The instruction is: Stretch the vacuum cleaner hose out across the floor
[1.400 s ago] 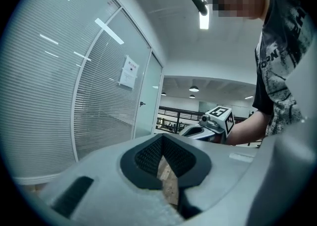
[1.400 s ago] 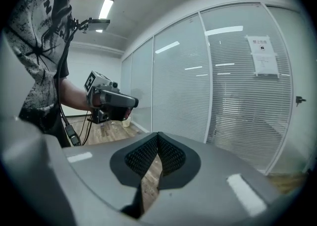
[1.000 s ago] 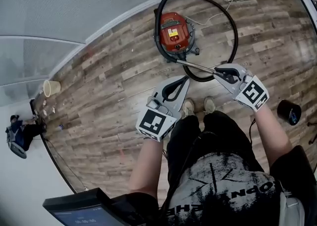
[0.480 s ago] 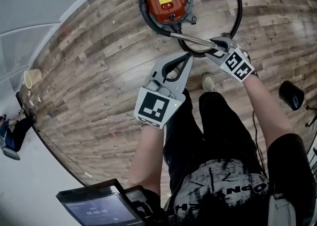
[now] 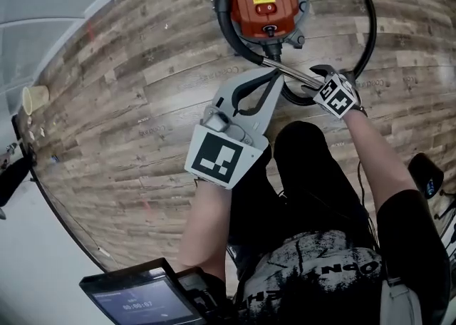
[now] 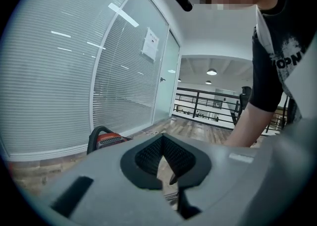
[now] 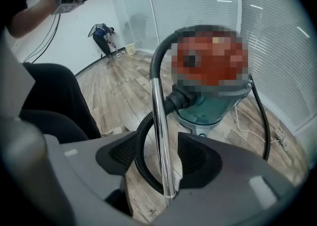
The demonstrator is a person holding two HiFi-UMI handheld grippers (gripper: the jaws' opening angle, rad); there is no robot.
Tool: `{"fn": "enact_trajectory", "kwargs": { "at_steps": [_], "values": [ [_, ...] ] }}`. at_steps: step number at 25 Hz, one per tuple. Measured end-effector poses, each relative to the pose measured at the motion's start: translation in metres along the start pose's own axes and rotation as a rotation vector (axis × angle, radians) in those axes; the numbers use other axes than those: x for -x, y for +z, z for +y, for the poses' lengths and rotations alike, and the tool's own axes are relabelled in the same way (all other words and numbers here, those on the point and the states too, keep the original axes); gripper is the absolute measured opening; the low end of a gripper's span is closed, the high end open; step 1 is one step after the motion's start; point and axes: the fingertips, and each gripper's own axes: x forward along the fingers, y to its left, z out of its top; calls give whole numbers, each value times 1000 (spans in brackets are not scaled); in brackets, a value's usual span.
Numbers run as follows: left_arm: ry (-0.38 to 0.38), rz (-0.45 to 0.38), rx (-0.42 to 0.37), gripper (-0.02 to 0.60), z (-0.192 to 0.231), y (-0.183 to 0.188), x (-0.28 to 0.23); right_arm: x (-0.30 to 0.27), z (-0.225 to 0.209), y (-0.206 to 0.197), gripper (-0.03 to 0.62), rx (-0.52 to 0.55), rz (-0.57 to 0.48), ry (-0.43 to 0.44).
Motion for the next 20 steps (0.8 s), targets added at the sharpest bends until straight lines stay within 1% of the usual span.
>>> {"fn": "enact_trajectory", "kwargs": {
  "at_steps": [2,4,6,9,11,12,16,18,20],
  "values": [
    [-6,36,-26,-2,1,-24,-6,-34,-5,-17,255,7,26,0],
    [-1,55,-25,-2,-1,-45,-11,-61,-9,-35,249,19,58,-3],
    [21,64,-35,-2,2,-60,-11,-86,-13,-41,231,50,74,-3],
    [56,104,-70,-2,4,-82,-2,-119,-10,-45,206,91,84,19],
    [78,111,-77,-2,6,-90,5,-135,-11,-49,183,103,94,19],
    [89,109,-72,-2,8,-93,9,-140,-12,-50,161,111,98,16],
    [139,95,-33,-2,14,-102,23,-156,-10,-49,99,175,139,23],
    [150,98,-31,-2,14,-106,27,-158,-8,-51,79,211,156,39],
    [148,90,-23,-2,13,-106,30,-157,-5,-52,75,224,158,56]
  ]
}}
